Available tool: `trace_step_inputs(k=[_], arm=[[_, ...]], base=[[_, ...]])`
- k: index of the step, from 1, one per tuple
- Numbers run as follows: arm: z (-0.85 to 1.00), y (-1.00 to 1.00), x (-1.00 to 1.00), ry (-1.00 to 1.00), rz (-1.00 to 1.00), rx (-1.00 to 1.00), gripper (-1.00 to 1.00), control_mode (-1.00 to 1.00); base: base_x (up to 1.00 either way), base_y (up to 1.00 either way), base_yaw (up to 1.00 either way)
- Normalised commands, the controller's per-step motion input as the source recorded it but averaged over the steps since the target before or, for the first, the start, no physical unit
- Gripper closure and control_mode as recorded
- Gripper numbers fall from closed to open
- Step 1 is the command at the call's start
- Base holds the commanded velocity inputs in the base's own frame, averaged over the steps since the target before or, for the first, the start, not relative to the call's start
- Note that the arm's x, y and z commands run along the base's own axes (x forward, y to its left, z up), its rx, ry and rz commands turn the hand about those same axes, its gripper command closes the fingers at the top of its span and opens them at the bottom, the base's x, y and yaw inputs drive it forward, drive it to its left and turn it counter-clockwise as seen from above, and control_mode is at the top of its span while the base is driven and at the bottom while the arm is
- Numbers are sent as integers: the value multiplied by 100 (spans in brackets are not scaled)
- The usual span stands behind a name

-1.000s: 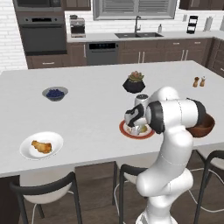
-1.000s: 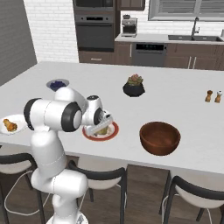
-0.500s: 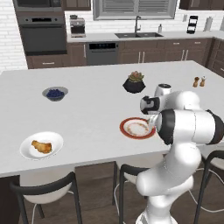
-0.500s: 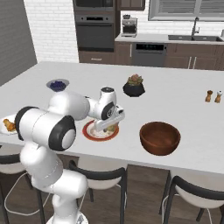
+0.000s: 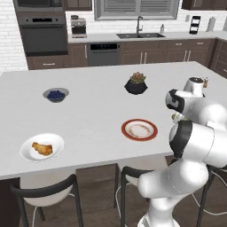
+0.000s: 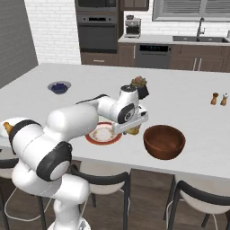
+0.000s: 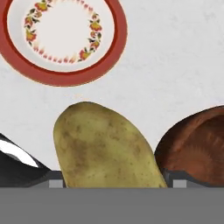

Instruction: Pick the chicken drumstick and potato from their plates and place them in the bowl. Then put the bowl in the fridge.

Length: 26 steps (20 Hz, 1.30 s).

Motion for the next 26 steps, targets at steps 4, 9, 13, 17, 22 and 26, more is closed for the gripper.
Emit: trace_step_inputs(k=[4,9,13,17,22,26], arm=[[-6,-98,2,0,-24,0,100,-100],[-11,-86,16,0,-21,0,100,-100],[-13,-64,19,0,-13,0,100,-100],[-22,-37,28,0,-6,1,100,-100],[-61,0,1,0,-5,0,-100,-100],[-48,0,15,0,-7,0,-100,-100]], base=[[0,0,0],[0,0,0],[0,0,0],[0,0,0],[0,0,0],[0,0,0]])
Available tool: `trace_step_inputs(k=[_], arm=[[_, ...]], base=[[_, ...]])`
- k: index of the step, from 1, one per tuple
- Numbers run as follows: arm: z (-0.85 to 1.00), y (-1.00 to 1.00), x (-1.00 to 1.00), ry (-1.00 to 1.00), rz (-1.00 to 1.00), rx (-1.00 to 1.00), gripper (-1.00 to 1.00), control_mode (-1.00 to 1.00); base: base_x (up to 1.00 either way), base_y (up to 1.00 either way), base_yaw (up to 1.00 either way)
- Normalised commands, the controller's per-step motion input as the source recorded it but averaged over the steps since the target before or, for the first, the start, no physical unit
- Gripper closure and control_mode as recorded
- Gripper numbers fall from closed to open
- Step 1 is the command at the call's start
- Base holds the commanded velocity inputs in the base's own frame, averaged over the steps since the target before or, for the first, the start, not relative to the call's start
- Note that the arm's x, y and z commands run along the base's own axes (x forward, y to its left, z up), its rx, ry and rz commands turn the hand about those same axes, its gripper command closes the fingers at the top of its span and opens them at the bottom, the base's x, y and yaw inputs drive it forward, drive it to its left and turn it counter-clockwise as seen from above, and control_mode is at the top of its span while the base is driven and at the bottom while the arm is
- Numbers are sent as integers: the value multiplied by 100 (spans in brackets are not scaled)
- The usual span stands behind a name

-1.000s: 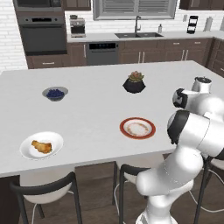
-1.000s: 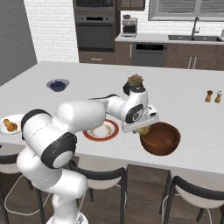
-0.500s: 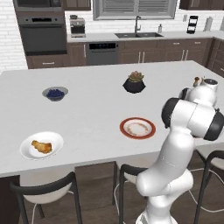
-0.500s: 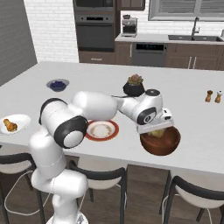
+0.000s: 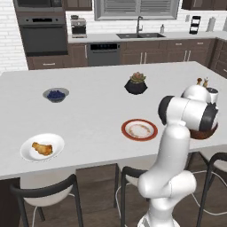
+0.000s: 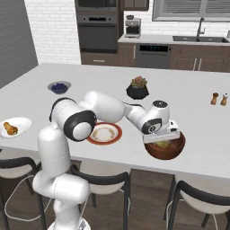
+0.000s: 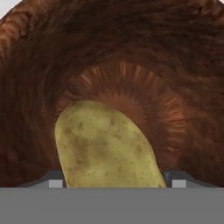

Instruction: Pick the chicken drumstick and potato from their plates and place them in the bowl. Then put the bowl in the fridge.

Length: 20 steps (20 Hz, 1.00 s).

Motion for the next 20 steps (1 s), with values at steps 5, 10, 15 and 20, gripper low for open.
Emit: trace_step_inputs(k=[5,10,15,20], arm=[[-6,0,32,0,-2,0,-100,-100],[2,0,3,0,0,0,-100,-100],[90,25,-38,-17,0,1,-100,-100],[85,81,-96,-27,-1,0,-100,-100]], base=[[0,0,0],[0,0,0],[0,0,0],[0,0,0]])
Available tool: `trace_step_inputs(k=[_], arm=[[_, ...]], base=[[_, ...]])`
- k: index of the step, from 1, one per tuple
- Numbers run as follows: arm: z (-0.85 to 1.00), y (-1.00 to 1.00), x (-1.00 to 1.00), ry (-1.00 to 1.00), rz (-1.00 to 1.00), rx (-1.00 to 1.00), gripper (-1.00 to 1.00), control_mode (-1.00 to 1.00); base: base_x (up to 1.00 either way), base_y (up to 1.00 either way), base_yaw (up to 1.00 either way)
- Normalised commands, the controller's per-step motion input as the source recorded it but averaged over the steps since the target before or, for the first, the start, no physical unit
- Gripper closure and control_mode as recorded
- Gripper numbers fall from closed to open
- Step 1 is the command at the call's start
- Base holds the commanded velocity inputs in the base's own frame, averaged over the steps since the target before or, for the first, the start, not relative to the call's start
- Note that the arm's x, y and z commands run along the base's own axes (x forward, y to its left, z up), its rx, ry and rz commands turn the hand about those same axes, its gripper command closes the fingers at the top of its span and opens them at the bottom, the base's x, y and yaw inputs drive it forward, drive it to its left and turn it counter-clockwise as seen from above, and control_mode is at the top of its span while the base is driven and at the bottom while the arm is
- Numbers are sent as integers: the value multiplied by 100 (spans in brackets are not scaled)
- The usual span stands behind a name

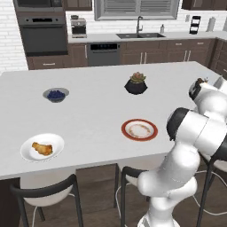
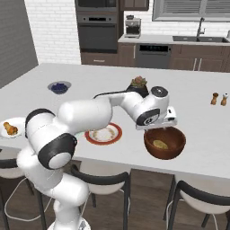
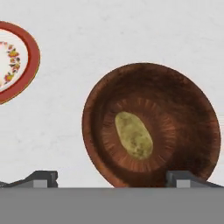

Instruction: Pick the chicken drumstick and potato from their plates and place them in the bowl. Then put the bowl in the fridge.

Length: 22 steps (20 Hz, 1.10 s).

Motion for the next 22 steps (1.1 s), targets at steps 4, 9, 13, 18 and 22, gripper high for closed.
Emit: trace_step_inputs(k=[4,9,13,18,22], arm=[[21,100,-70,-18,-4,0,-100,-100],[13,100,-20,-3,-9,0,-100,-100],[28,100,0,0,-10,0,-100,-100],[30,100,0,9,-3,0,-100,-100],[28,100,-4,6,0,0,-100,-100]], base=[[0,0,0],[0,0,0],[0,0,0],[0,0,0],[0,0,0]])
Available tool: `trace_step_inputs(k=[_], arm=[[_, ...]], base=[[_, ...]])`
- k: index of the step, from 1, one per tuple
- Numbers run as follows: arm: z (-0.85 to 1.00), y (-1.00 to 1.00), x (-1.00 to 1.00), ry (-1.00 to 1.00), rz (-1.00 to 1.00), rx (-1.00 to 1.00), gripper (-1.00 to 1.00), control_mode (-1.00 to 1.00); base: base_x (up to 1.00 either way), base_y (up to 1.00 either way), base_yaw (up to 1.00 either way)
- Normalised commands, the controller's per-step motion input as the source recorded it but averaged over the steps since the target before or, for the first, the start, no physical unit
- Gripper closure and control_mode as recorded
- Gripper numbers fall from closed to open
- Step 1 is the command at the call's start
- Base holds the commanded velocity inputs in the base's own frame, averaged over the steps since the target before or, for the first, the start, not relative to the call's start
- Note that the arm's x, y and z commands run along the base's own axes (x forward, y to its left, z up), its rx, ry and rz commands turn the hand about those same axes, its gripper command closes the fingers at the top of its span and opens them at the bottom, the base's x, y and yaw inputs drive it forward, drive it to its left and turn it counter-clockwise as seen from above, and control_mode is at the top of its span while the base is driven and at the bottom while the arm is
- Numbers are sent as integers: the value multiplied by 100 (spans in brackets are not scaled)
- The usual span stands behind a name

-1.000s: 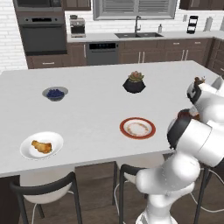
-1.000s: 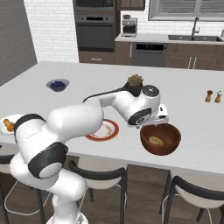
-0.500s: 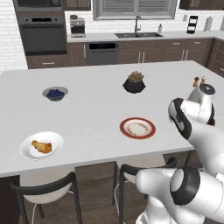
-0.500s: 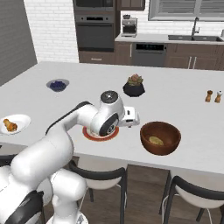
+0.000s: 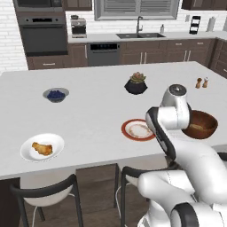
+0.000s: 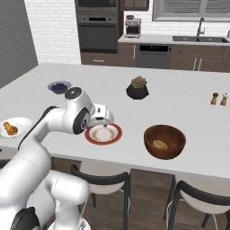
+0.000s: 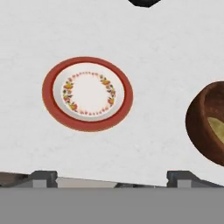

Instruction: Pick the chicken drumstick and potato from their plates and place them in the bowl. Then put the bowl in the fridge.

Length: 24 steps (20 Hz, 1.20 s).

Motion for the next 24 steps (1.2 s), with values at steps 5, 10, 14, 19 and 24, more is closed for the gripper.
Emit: trace_step_inputs(k=[5,10,14,19,24], arm=[[6,100,0,0,10,0,-100,-100],[7,100,-5,3,16,0,-100,-100],[0,100,-19,1,30,0,-100,-100],[0,100,0,9,30,1,-100,-100],[0,100,0,6,26,2,-100,-100]], base=[[0,0,0],[0,0,0],[0,0,0],[0,0,0],[0,0,0]])
